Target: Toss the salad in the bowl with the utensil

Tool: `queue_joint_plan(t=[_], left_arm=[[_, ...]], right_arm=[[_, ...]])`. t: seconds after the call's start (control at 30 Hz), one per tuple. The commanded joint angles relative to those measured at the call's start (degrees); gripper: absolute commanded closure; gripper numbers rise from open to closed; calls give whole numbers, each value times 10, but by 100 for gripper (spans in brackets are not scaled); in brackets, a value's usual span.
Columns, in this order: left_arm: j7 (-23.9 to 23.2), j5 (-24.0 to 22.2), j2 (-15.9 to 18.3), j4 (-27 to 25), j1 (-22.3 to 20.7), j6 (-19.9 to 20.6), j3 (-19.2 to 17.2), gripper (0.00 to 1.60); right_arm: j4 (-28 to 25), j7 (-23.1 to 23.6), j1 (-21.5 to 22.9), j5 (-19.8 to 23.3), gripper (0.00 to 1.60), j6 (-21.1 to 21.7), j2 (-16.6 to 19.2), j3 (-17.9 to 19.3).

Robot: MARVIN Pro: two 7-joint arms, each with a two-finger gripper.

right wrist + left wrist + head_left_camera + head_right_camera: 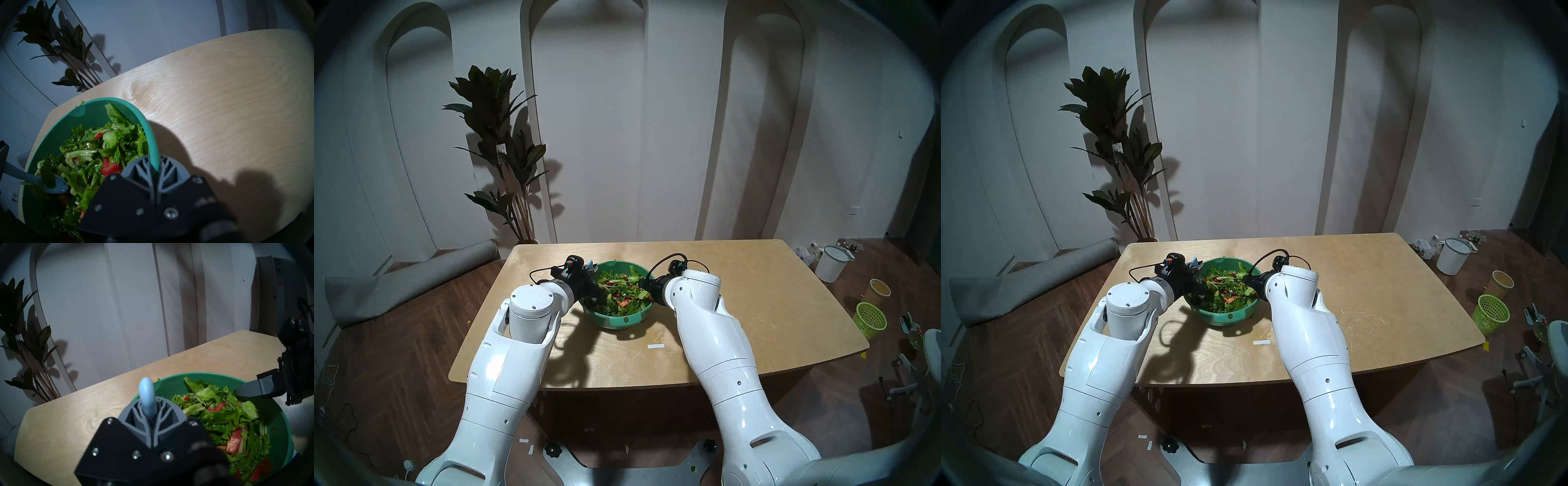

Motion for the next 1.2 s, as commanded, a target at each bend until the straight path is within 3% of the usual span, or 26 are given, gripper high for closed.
queue_joint_plan(t=[0.0,0.37,0.7,1.17], left_arm=[[-8,-11,-12,-34,-16,7,3,160],[-21,-44,-59,-56,-30,15,29,160],[-15,-68,-96,-35,-44,7,45,160],[29,-34,-98,54,-72,-72,65,160]], right_arm=[[-12,0,6,1,160,-1,-2,0],[-11,0,7,1,160,-1,-2,0],[-12,0,6,1,160,-1,-2,1],[-13,0,6,0,160,-1,-2,1]])
